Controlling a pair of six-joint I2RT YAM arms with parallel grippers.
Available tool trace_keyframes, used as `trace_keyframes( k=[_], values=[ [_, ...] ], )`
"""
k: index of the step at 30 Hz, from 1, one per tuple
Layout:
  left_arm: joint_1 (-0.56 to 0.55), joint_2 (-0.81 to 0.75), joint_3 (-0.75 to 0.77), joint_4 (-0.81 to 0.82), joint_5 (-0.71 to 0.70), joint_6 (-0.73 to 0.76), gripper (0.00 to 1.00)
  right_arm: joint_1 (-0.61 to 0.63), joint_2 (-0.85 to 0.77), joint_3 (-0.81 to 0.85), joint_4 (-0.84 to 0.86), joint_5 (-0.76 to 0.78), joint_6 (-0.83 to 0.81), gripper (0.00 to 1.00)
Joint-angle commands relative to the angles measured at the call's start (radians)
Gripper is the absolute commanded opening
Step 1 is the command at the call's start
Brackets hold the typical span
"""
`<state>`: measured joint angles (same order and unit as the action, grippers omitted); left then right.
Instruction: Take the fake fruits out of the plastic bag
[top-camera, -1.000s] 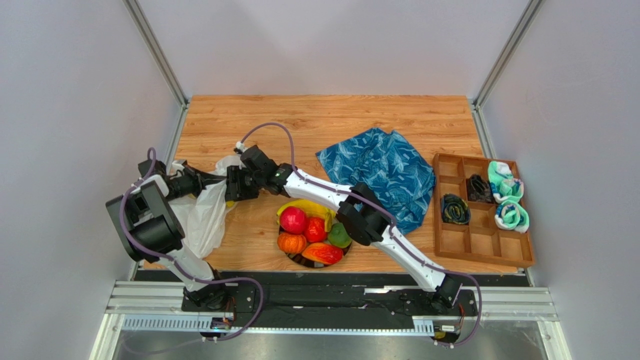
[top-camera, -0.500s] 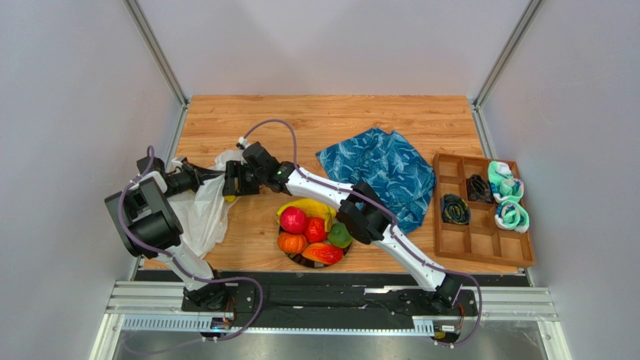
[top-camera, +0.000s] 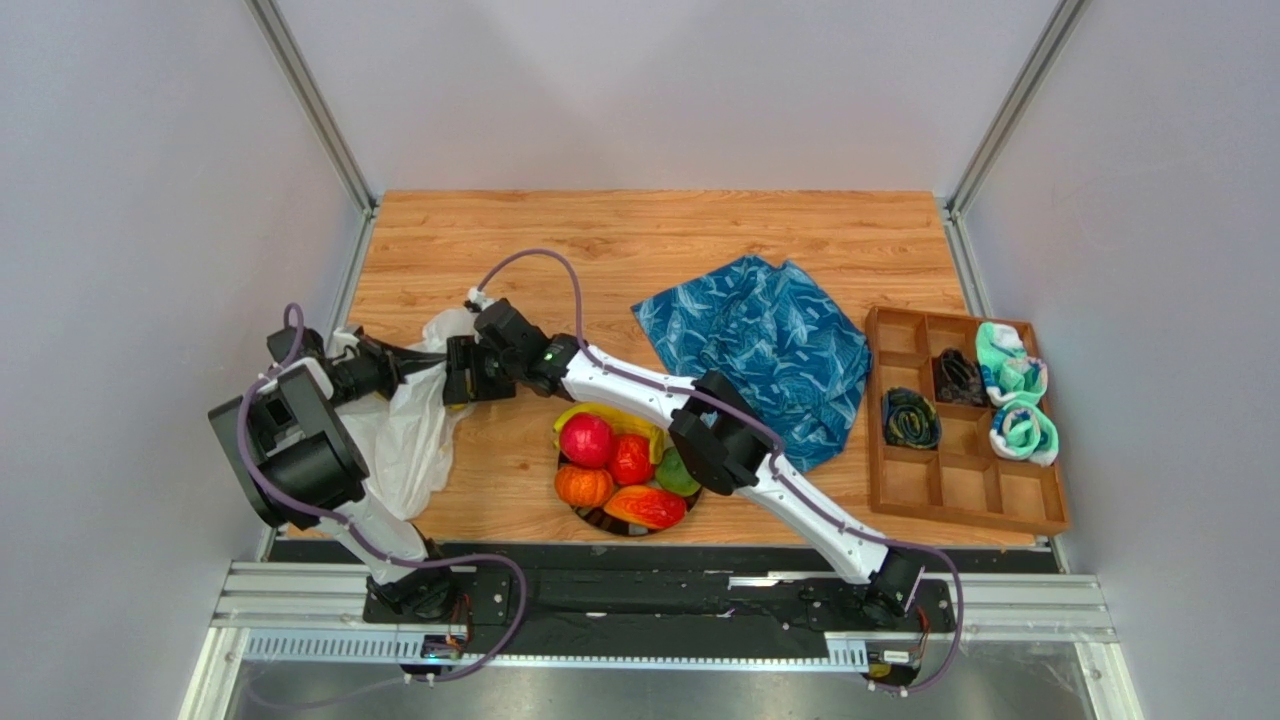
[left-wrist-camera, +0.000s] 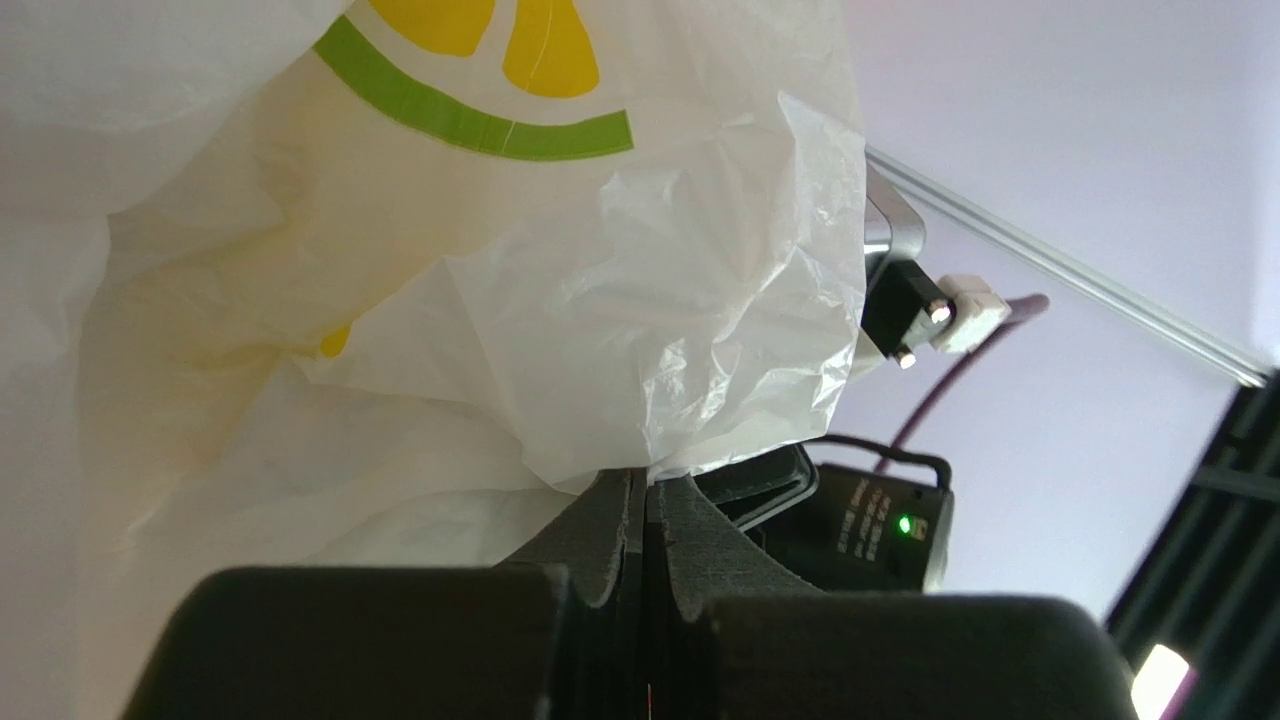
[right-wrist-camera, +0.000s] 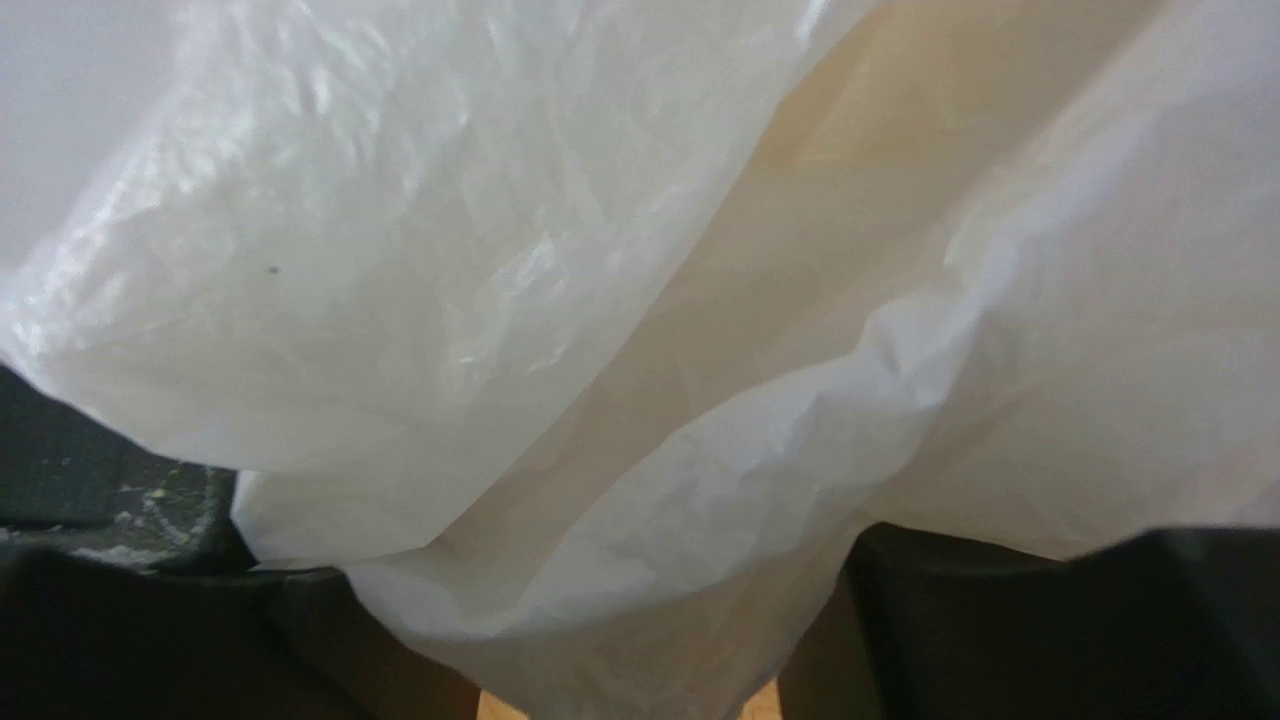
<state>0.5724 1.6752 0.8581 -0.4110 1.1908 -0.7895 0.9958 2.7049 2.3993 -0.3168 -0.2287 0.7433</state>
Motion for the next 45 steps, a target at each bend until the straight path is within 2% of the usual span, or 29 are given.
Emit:
trace_keyframes(
  k=[1, 2, 5, 9, 15, 19, 22, 23, 25, 26, 27, 30, 32, 36, 39, 41, 44, 45],
  values=[
    [-0.098, -0.107, -0.11, -0.377, 0.386, 0.027, 0.0, -0.057, 0.089, 0.072, 0.205, 0.335, 0.068, 0.5],
    [-0.098, -0.109, -0.105, -0.373, 0.388, 0.027, 0.0, -0.057, 0.084, 0.066, 0.205, 0.33, 0.062, 0.41],
    [-0.098, -0.101, -0.058, -0.344, 0.385, 0.016, 0.0, -0.06, 0.032, 0.009, 0.209, 0.275, 0.029, 0.27],
    [-0.1, -0.088, 0.044, -0.325, 0.334, 0.035, 0.0, -0.082, -0.115, -0.127, 0.208, 0.194, -0.042, 0.15],
    [-0.117, -0.144, 0.119, -0.39, 0.26, 0.093, 0.0, -0.18, -0.377, -0.412, 0.142, 0.155, -0.129, 0.04],
    [-0.199, -0.255, 0.119, -0.364, 0.225, 0.087, 0.0, -0.217, -0.592, -0.569, 0.102, 0.105, -0.231, 0.0],
    [-0.258, -0.36, 0.14, -0.33, 0.201, 0.082, 0.0, -0.217, -0.652, -0.676, 0.12, 0.04, -0.274, 0.04],
    [-0.259, -0.371, 0.147, -0.324, 0.188, 0.091, 0.0, -0.217, -0.657, -0.704, 0.161, 0.023, -0.277, 0.11],
    [-0.22, -0.373, 0.151, -0.312, 0.144, 0.104, 0.0, -0.207, -0.657, -0.749, 0.185, 0.005, -0.291, 0.19],
    [-0.2, -0.359, 0.148, -0.305, 0.138, 0.108, 0.0, -0.201, -0.657, -0.753, 0.183, 0.021, -0.306, 0.28],
    [-0.178, -0.339, 0.156, -0.302, 0.138, 0.154, 0.0, -0.197, -0.654, -0.756, 0.183, 0.034, -0.311, 0.32],
    [-0.092, -0.203, 0.244, -0.414, 0.1, 0.335, 0.0, -0.186, -0.652, -0.744, 0.199, 0.019, -0.314, 0.34],
    [-0.04, -0.125, 0.277, -0.425, 0.086, 0.354, 0.0, -0.184, -0.655, -0.738, 0.214, 0.017, -0.305, 0.35],
    [-0.025, -0.055, 0.386, -0.492, 0.066, 0.395, 0.0, -0.178, -0.66, -0.743, 0.223, 0.04, -0.315, 0.47],
    [-0.025, -0.017, 0.378, -0.462, 0.073, 0.342, 0.0, -0.178, -0.645, -0.701, 0.171, 0.107, -0.355, 0.51],
    [-0.023, -0.008, 0.354, -0.402, 0.093, 0.303, 0.0, -0.178, -0.631, -0.657, 0.084, 0.214, -0.374, 0.54],
    [-0.02, -0.011, 0.26, -0.248, 0.171, 0.15, 0.0, -0.189, -0.639, -0.595, -0.023, 0.279, -0.458, 0.59],
    [-0.019, -0.015, 0.196, -0.191, 0.196, 0.034, 0.0, -0.194, -0.645, -0.571, -0.054, 0.267, -0.485, 0.59]
  ],
)
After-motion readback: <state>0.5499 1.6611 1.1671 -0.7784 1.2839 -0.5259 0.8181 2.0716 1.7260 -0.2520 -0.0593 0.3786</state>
